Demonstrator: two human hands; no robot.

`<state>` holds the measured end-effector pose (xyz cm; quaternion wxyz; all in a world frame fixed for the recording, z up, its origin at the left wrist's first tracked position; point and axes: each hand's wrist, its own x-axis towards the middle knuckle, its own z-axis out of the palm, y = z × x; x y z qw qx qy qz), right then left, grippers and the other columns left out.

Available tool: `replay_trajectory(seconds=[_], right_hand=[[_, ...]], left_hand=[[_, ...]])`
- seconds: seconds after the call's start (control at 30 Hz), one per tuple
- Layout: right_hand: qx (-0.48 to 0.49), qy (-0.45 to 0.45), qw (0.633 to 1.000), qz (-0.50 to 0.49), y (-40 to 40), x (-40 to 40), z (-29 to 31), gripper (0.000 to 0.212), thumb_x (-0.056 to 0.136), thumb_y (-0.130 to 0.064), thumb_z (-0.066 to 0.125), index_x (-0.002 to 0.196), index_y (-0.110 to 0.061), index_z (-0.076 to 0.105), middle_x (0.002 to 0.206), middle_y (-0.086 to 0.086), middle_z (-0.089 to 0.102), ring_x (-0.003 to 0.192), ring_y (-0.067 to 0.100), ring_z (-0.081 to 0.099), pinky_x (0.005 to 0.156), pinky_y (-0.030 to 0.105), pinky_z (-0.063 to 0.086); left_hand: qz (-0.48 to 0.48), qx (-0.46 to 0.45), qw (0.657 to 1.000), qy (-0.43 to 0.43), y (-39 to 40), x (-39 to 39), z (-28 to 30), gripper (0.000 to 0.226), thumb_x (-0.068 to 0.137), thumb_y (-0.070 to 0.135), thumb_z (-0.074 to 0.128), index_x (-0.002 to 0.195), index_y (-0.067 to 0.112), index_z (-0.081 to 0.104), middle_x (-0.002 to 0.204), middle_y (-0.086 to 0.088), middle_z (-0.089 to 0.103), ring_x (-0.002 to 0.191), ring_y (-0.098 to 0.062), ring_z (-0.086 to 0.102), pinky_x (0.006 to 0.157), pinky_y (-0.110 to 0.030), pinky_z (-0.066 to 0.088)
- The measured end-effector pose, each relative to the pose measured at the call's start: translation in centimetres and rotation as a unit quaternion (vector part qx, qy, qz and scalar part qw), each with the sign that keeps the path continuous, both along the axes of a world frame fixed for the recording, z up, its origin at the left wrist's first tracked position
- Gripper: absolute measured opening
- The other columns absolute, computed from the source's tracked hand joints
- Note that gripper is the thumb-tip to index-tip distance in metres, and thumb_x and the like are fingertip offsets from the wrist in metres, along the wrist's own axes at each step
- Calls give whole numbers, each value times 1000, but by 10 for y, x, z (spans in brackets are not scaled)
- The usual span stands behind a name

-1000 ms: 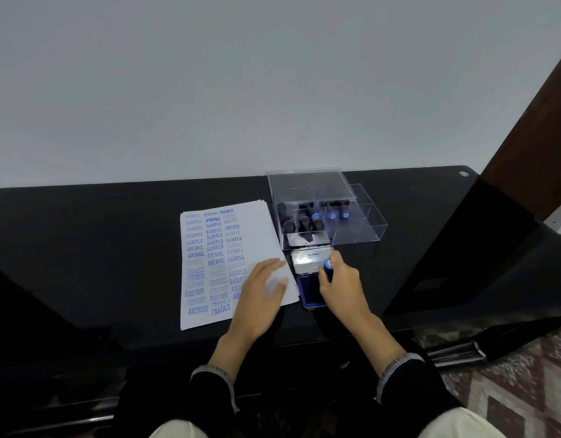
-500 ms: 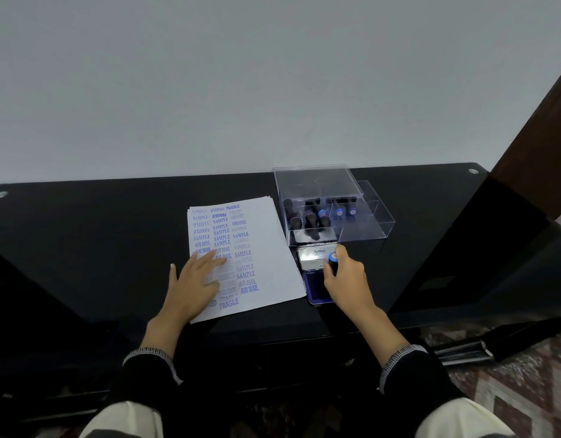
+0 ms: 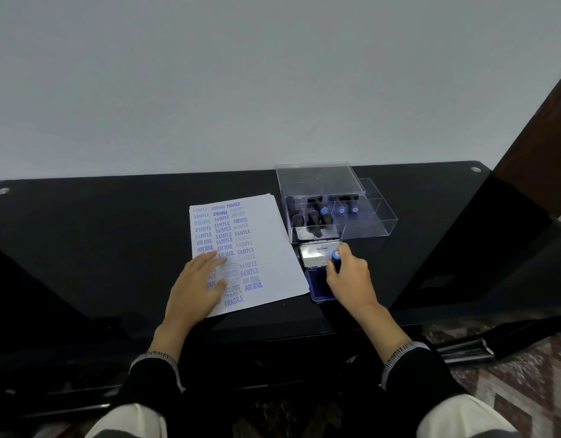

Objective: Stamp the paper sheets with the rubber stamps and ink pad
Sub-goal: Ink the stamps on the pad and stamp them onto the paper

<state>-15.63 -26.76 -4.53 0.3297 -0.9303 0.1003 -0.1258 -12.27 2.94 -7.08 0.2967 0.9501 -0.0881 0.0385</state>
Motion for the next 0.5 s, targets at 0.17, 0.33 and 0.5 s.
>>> replay_trajectory(seconds=[0.17, 0.33, 0.5], right_hand=[[17, -27, 999, -8, 1, -8, -6, 15, 94, -13, 55, 89, -14, 42, 70, 3, 54, 58, 17, 56, 47, 26, 39], [24, -19, 1000, -1, 0, -7, -3, 14, 94, -13, 55, 90, -13, 42, 70, 3, 54, 59, 19, 56, 50, 29, 42], [28, -5, 1000, 8, -5, -5, 0, 13, 94, -13, 56, 90, -11, 43, 65, -1, 50, 54, 15, 50, 46, 20, 34]], left_hand=[[-1, -3, 1000, -11, 0, -1, -1, 44, 93, 31, 60, 136, 30, 52, 149, 13, 39, 140, -7, 29, 107, -37, 36], [-2, -6, 1000, -17, 0, -2, -3, 43, 93, 31, 60, 136, 29, 53, 148, 13, 40, 139, -6, 30, 107, -36, 36], [-2, -9, 1000, -26, 0, -1, -4, 43, 92, 30, 60, 135, 27, 54, 148, 13, 41, 138, -5, 31, 106, -35, 36]])
